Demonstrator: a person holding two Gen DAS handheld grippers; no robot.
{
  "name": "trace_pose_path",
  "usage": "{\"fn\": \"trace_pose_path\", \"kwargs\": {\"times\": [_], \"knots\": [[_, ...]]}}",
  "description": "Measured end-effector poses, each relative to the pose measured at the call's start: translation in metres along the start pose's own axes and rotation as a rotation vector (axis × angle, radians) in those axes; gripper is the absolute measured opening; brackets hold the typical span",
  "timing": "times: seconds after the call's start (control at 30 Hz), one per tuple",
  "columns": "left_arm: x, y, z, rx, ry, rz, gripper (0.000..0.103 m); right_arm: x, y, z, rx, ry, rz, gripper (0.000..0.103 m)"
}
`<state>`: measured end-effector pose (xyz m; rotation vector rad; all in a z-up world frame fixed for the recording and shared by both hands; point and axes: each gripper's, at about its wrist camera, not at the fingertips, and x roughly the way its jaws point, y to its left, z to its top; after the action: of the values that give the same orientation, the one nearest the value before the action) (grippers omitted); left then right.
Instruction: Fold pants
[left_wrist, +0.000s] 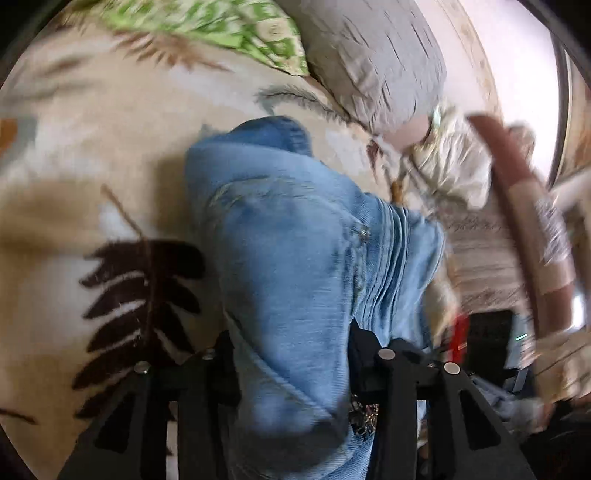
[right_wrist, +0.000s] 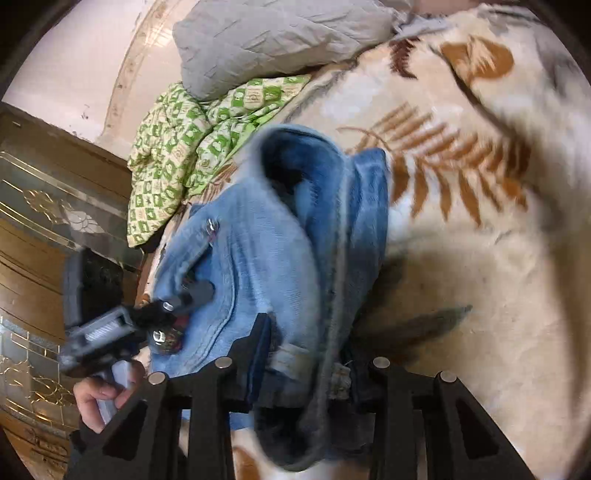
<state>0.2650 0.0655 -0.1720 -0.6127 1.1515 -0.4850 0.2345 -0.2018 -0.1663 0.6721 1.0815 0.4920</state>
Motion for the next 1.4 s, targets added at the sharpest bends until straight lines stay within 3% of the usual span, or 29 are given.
{"fn": "trace_pose_path", "kwargs": {"times": [0.1,0.2,0.27,0.3,0.33,0.4,0.5,0.73,0.83,0.9,1.1,1.17,1.2,1.27,1.3,1.37,1.4], "knots": [[0.000,-0.008,0.002,0.044,0.005,0.043,0.049,0.003,-0.002,0.001,0.014,0.012,0.002,0.048],[-0.002,-0.012,0.004,0.043,-0.008,0.067,0.063,0.001,0.003,0.004,0.000,0.014,-0.025,0.055],[-0.010,-0.014,0.004,0.011,-0.032,0.069,0.084,-0.005,0.007,0.007,0.005,0.018,-0.031,0.066],[-0.018,-0.015,0.002,-0.012,-0.054,0.087,0.101,-0.012,0.007,0.009,0.018,0.021,-0.028,0.077],[-0.026,-0.015,-0.001,-0.024,-0.081,0.086,0.103,-0.021,0.005,0.009,0.025,0.019,-0.019,0.088],[-0.042,-0.017,-0.003,-0.021,-0.114,0.040,0.103,-0.043,0.009,0.011,0.015,-0.008,0.012,0.097],[-0.064,-0.020,0.004,-0.035,-0.125,0.024,0.103,-0.073,0.026,0.008,-0.098,-0.075,0.012,0.102],[-0.067,-0.019,0.045,-0.055,-0.074,0.091,0.103,-0.077,0.077,-0.041,-0.605,-0.077,-0.086,0.102],[-0.052,-0.014,0.056,-0.075,-0.027,0.126,0.103,-0.066,0.070,-0.043,-0.610,-0.032,-0.035,0.102],[-0.042,-0.011,0.060,-0.084,0.001,0.139,0.103,-0.064,0.064,-0.039,-0.587,-0.050,-0.013,0.102],[-0.022,-0.009,0.066,-0.097,0.046,0.175,0.103,-0.046,0.061,-0.023,-0.509,-0.028,0.087,0.093],[-0.018,-0.010,0.069,-0.108,0.049,0.171,0.103,-0.032,0.063,-0.022,-0.496,0.013,0.080,0.081],[-0.016,-0.011,0.071,-0.110,0.047,0.168,0.103,-0.028,0.061,-0.022,-0.485,0.021,0.086,0.070],[-0.014,-0.014,0.073,-0.109,0.037,0.177,0.103,-0.026,0.060,-0.023,-0.472,-0.006,0.080,0.061],[-0.012,-0.016,0.076,-0.102,0.034,0.186,0.103,-0.028,0.058,-0.023,-0.458,-0.018,0.101,0.051],[-0.007,-0.022,0.080,-0.075,0.030,0.216,0.088,-0.029,0.056,-0.024,-0.448,-0.025,0.102,0.039],[-0.005,-0.025,0.081,-0.057,0.034,0.280,0.067,-0.029,0.056,-0.025,-0.457,-0.032,0.091,0.034]]}}
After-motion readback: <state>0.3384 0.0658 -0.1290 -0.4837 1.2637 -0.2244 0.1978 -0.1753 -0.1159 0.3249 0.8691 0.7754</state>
